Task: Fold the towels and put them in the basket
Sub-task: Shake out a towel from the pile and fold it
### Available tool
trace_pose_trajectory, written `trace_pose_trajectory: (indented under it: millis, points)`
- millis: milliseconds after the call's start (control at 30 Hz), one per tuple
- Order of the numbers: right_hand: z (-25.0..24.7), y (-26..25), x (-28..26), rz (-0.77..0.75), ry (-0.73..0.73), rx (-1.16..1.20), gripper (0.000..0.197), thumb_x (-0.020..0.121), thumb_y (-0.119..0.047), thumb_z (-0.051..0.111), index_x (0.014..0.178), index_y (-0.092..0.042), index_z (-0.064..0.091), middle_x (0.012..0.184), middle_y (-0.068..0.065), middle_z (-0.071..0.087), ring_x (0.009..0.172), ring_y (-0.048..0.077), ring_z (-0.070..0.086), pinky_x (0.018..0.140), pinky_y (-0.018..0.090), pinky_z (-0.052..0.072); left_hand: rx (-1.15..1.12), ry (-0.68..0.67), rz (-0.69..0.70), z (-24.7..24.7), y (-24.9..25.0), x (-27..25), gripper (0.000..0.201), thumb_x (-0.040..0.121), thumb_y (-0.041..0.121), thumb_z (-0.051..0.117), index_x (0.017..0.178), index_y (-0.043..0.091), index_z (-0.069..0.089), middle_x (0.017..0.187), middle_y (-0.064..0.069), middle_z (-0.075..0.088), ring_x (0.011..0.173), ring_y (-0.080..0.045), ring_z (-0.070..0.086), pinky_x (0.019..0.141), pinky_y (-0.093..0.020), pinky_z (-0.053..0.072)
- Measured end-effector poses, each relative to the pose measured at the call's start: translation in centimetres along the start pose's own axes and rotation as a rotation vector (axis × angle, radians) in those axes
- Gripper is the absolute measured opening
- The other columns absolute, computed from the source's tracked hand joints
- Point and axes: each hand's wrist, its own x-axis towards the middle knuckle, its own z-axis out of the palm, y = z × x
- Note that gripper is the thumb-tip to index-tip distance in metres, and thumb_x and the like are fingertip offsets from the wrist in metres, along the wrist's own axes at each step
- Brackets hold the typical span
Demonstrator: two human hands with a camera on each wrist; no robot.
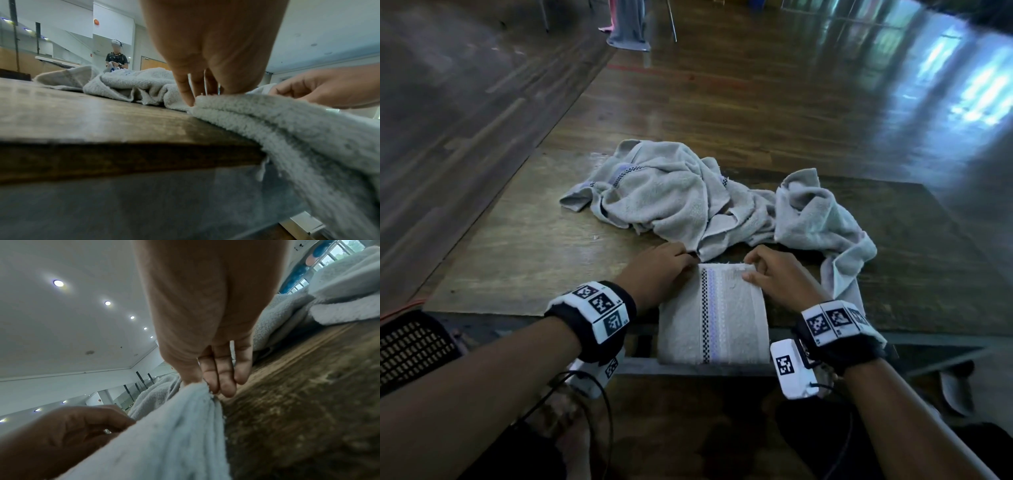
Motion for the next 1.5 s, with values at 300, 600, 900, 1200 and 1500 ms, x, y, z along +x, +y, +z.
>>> trace_pose_trajectory:
  millis: [300,600,900,1200,1500]
  points:
    - [-0.3,-0.9,-0.7,-0.089,0.031,-0.113,0.012,0.088,-0.023,0.06,0.098,-0.016,0.06,0.09,-0.007,0.054,0.087,0.018,0.057,0.076,0.034,0.047,-0.149,-0.024,-0.126,-0.6,0.2,0.2,0.028,0.093,0.021,0.05,0.115,0.01,0.065,0.112,-0.008,0.061,0.104,-0.023,0.056,0.09,-0.038,0.044]
    - [-0.1,-1.6,-0.6,-0.062,-0.026,-0.215,0.025,0.093,-0.024,0.054,0.114,-0.012,0.06,0.113,0.005,0.052,0.1,0.022,0.057,0.083,0.035,0.047,-0.162,-0.012,-0.113,-0.4,-0.1,0.1,0.029,0.093,0.021,0.051,0.119,0.014,0.064,0.116,-0.007,0.061,0.108,-0.023,0.056,0.091,-0.038,0.044]
    - [-0.7,-1.9,-1.2,-0.213,0.104,-0.258,0.008,0.087,-0.021,0.056,0.095,-0.019,0.055,0.087,-0.005,0.059,0.072,0.011,0.051,0.06,0.027,0.039,-0.172,0.036,-0.061,-0.2,-0.2,-0.1,0.031,0.093,0.019,0.052,0.122,0.016,0.063,0.12,-0.007,0.062,0.11,-0.024,0.057,0.091,-0.037,0.045]
    - [0.2,-1.2,-0.4,0.021,0.092,0.117,0.007,0.085,-0.019,0.054,0.083,-0.022,0.049,0.067,0.003,0.062,0.062,0.022,0.06,0.055,0.032,0.047,-0.182,0.083,-0.037,0.2,-0.6,-0.2,0.028,0.093,0.019,0.053,0.119,0.015,0.065,0.115,-0.009,0.064,0.104,-0.027,0.06,0.088,-0.035,0.048]
    - [0.3,-0.5,-0.3,0.016,0.089,0.132,0.005,0.088,-0.017,0.056,0.086,-0.019,0.052,0.074,0.007,0.064,0.068,0.024,0.062,0.06,0.036,0.049,-0.178,0.129,-0.105,0.1,-1.1,-0.6,0.014,0.09,0.016,0.055,0.088,0.004,0.062,0.09,-0.014,0.066,0.082,-0.03,0.06,0.071,-0.036,0.044]
